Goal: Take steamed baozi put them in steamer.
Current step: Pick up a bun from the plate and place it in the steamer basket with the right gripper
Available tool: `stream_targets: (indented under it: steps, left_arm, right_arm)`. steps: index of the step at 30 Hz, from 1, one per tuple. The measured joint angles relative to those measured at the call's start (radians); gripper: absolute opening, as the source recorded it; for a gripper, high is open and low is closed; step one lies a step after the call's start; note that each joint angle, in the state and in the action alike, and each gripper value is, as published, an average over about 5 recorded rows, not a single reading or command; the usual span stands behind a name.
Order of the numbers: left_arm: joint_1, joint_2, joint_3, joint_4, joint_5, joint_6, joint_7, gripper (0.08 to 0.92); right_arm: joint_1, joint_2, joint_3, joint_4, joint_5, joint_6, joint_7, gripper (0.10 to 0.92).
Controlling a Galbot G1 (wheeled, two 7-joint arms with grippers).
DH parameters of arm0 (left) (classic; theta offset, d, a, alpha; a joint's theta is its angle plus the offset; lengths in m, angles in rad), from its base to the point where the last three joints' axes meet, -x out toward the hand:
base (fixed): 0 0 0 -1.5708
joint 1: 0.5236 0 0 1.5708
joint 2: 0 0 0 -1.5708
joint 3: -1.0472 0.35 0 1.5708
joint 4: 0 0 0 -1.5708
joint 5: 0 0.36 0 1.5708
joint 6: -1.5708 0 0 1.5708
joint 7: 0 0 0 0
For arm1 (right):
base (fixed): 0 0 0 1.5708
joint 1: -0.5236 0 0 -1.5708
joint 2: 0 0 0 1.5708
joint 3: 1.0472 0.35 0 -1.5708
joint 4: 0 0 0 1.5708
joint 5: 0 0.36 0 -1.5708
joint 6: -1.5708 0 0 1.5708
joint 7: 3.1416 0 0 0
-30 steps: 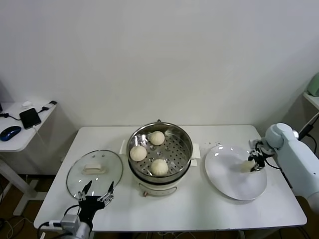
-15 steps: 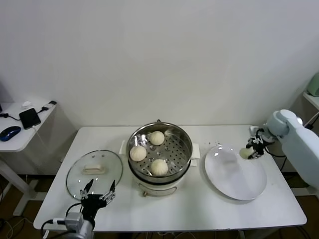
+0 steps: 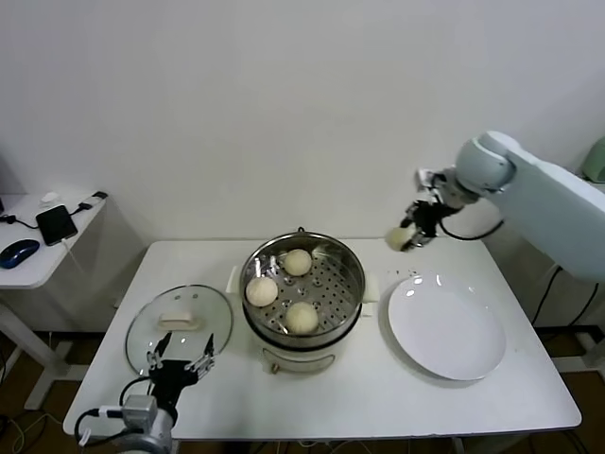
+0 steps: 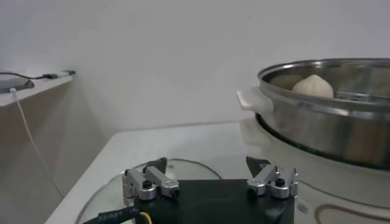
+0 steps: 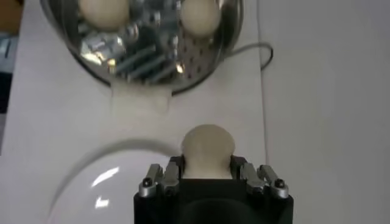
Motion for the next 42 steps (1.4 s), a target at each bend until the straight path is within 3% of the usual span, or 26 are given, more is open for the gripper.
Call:
stream_targets:
  steps: [12, 33, 37, 42]
  left_arm:
    - [-0.008, 0.000, -0.001, -0.003, 0.001, -0.005, -0.005, 0.823]
    - [-0.011, -0.004, 0.000, -0.003, -0.001, -0.004, -0.006, 0.823]
    - [-0.011, -0.007, 0.003, -0.002, -0.001, -0.004, -0.006, 0.823]
    - [-0.012, -0.011, 0.009, 0.001, -0.001, -0.002, -0.004, 0.823]
  right_arm:
    - [0.096, 0.201, -0.211, -0.035, 0.160, -0.125, 0.058, 0.524]
    - [-0.026, 0.322, -0.231, -0.134, 0.092, -0.186, 0.121, 0.541]
    - [-0.034, 0.319, -0.223, -0.133, 0.085, -0.186, 0.123, 0.606]
    - [-0.034, 0.300, -0.212, -0.119, 0.085, -0.189, 0.123, 0.749]
